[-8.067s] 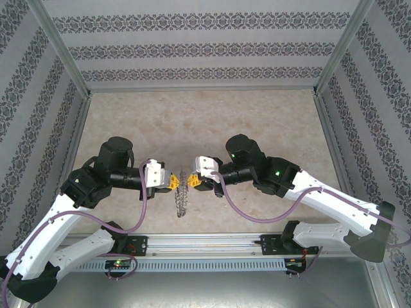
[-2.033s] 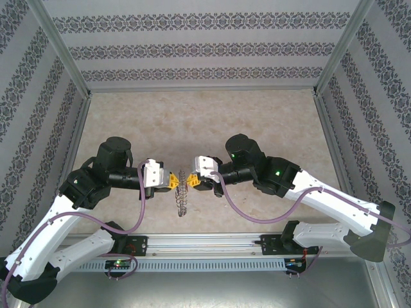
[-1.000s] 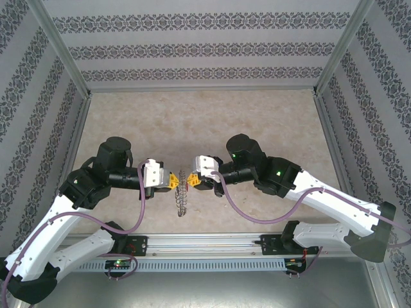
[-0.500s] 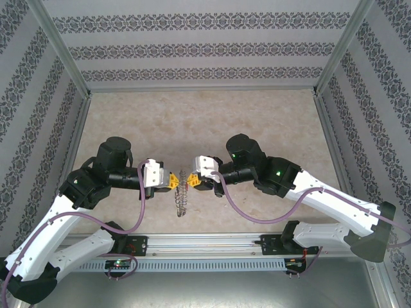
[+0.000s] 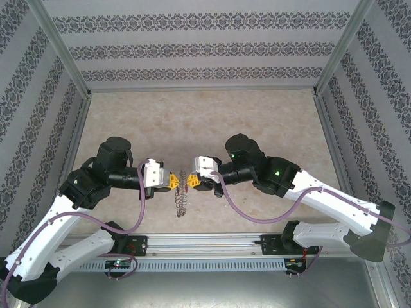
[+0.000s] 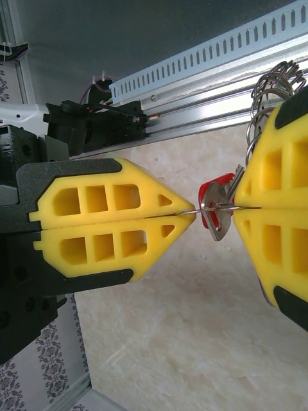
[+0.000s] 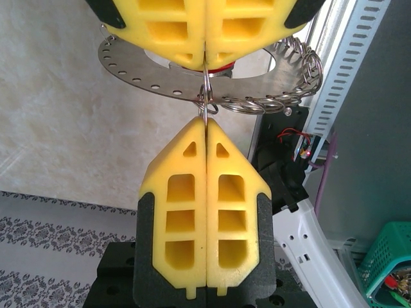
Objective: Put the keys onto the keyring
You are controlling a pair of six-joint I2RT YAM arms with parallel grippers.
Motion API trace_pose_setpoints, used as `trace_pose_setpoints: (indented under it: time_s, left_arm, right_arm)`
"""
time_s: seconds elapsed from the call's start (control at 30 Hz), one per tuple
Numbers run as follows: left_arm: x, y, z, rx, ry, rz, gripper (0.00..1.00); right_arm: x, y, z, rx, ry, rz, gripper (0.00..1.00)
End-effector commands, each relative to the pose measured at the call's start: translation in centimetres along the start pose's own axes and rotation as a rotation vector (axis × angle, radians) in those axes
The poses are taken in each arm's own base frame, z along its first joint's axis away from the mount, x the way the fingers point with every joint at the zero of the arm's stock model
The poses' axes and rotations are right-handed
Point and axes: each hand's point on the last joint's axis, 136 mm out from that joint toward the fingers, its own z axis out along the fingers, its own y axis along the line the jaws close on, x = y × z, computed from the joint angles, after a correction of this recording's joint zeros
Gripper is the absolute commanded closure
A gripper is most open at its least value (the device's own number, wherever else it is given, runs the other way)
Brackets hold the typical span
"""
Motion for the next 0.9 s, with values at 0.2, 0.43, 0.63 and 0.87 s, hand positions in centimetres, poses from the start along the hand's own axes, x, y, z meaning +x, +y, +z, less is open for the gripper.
trace_pose_setpoints:
  time_s: [0.2, 0.43, 0.63, 0.87]
  left_arm:
    - [-1.73, 0.19, -0.68, -0.011, -0.065, 0.04, 1.0]
    - [-1.67, 0.18, -0.61, -0.008, -0.063, 0.038, 1.0]
    - [-1.63, 0.27, -0.51, -0.005, -0.061, 0.031, 1.0]
    - [-1.59, 0.43, -0.39, -0.003, -0.058, 0.02, 1.0]
  right_arm:
    - [-1.03, 0.56, 0.23, -0.038, -0.023, -0.025, 1.0]
    - [-1.35, 0.58, 0.13, -0.035, -0.027, -0.043, 1.0]
    - [-1.46, 0.88, 0.11, -0.033, -0.029, -0.069, 1.0]
    - [-1.11, 1.06, 0.21, -0.018, -0.003, -0.1, 1.0]
